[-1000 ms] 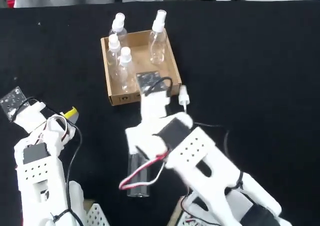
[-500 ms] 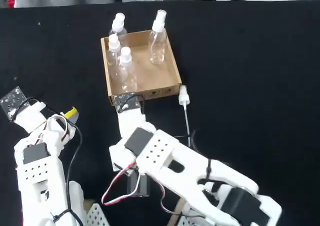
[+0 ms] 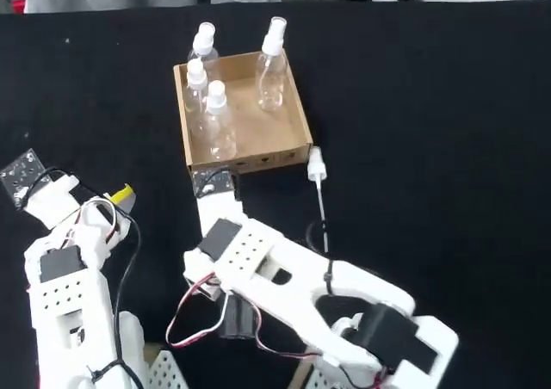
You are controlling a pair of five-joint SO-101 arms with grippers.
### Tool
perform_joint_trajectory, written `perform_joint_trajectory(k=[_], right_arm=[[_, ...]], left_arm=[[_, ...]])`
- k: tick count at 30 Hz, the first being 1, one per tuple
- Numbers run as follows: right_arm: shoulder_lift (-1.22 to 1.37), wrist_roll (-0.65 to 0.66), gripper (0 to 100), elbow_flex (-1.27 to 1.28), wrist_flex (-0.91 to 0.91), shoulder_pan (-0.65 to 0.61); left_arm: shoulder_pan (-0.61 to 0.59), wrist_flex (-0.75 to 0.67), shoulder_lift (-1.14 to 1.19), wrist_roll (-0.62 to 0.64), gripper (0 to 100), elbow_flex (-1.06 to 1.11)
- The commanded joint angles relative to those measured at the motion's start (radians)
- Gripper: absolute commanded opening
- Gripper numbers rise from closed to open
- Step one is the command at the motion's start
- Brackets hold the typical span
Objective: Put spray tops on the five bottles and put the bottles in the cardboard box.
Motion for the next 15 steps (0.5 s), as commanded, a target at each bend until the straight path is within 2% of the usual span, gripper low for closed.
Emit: perform_joint_trajectory(k=[1, 6, 15], right_arm=[[0.028, -0.011, 33.0, -0.058, -0.04, -0.017], [0.054, -0.008, 24.0, -0.054, -0.072, -0.017], [0.059, -0.002, 23.3, -0.051, -0.063, -0.015]], left_arm=[[-0.012, -0.017, -0.023, 0.009, 30, -0.012], [-0.012, -0.017, -0.023, 0.008, 30, -0.012], [-0.012, -0.017, -0.023, 0.008, 30, -0.01]])
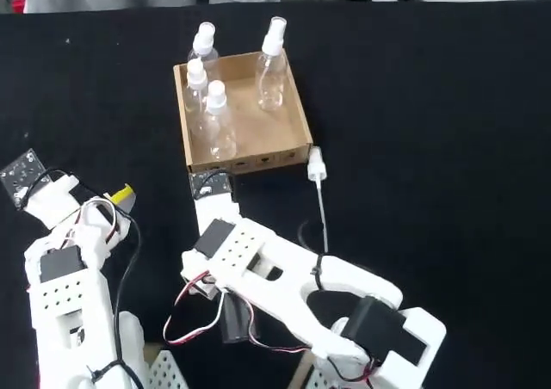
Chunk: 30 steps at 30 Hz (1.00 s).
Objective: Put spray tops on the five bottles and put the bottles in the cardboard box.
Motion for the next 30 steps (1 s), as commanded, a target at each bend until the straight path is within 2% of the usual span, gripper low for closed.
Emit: perform_joint_trajectory(k=[1, 5, 10, 13, 17, 24, 30], right_arm=[[0.001, 0.0, 23.3, -0.051, -0.006, -0.015], [0.002, 0.002, 21.7, -0.051, -0.006, -0.015], [0.001, 0.049, 9.3, -0.051, -0.008, -0.011], [-0.007, 0.08, 5.6, -0.053, -0.006, 0.023], [-0.007, 0.141, 5.1, -0.053, 0.005, 0.072], [-0.053, 0.275, 5.0, -0.111, 0.164, 0.087], [-0.18, 0.295, 5.0, -0.108, 0.233, 0.087]], left_arm=[[-0.012, -0.017, -0.023, 0.008, 30, -0.01], [-0.012, -0.017, -0.023, 0.008, 30, -0.01], [-0.012, -0.017, -0.023, 0.008, 30, -0.01], [-0.012, -0.017, -0.023, 0.008, 30, -0.01], [-0.012, -0.017, -0.023, 0.008, 30, -0.01], [-0.01, -0.017, -0.023, 0.008, 30, -0.01], [-0.012, -0.017, -0.023, 0.008, 30, -0.01]])
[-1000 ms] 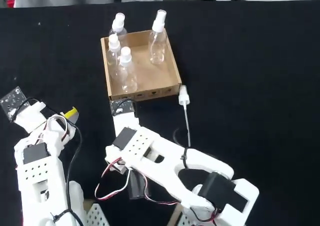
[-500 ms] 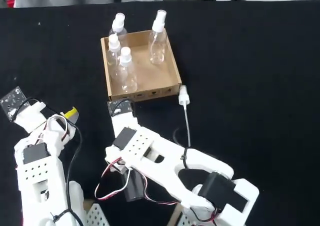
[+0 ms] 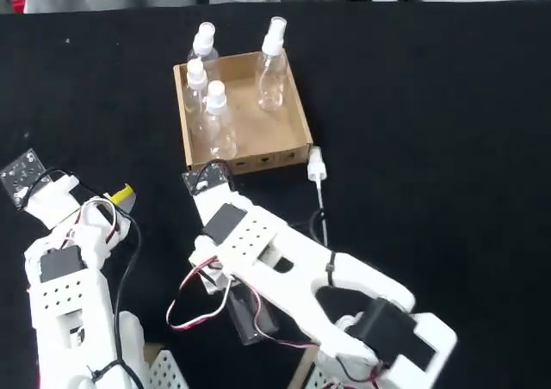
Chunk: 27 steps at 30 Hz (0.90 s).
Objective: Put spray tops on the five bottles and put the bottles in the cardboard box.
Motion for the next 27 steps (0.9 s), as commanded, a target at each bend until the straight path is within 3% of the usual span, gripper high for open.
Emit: perform_joint_trajectory(k=[1, 8, 13, 27], right_arm=[[-0.13, 0.02, 5.0, -0.056, 0.054, 0.023], [-0.263, 0.031, 5.0, -0.054, 0.086, 0.112], [-0.334, 0.155, 5.0, -0.039, 0.114, 0.209], [-0.518, 0.296, 5.0, 0.004, 0.106, 0.539]], left_arm=[[-0.012, -0.017, -0.023, 0.008, 30, -0.01], [-0.012, -0.018, -0.023, 0.008, 30, -0.01], [-0.012, -0.018, -0.023, 0.008, 30, -0.01], [-0.01, -0.078, -0.023, 0.008, 30, 0.018]])
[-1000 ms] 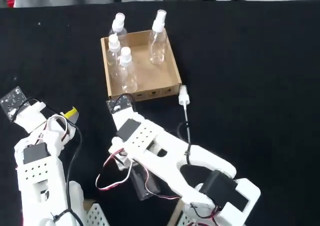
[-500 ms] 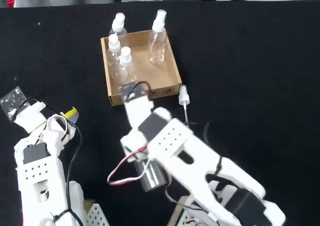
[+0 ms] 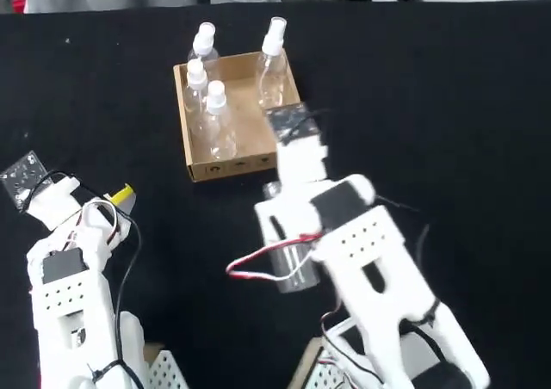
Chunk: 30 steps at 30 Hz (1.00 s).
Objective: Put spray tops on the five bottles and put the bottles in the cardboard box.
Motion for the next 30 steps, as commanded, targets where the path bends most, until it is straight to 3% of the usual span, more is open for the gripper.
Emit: perform_joint_trajectory(k=[1, 15, 21, 30], right_arm=[[-0.05, 0.031, 5.0, -0.016, -0.003, 0.12], [-0.045, 0.043, 5.0, -0.01, -0.344, 0.41], [-0.033, 0.037, 5.0, -0.008, -0.473, 0.446], [0.182, 0.035, 4.9, -0.015, -0.75, 0.499]], left_arm=[[-0.01, -0.02, -0.023, 0.008, 30, -0.019], [-0.012, -0.021, -0.023, 0.008, 30, -0.019], [-0.012, -0.021, -0.023, 0.008, 30, -0.019], [-0.013, -0.021, -0.023, 0.008, 30, -0.019]])
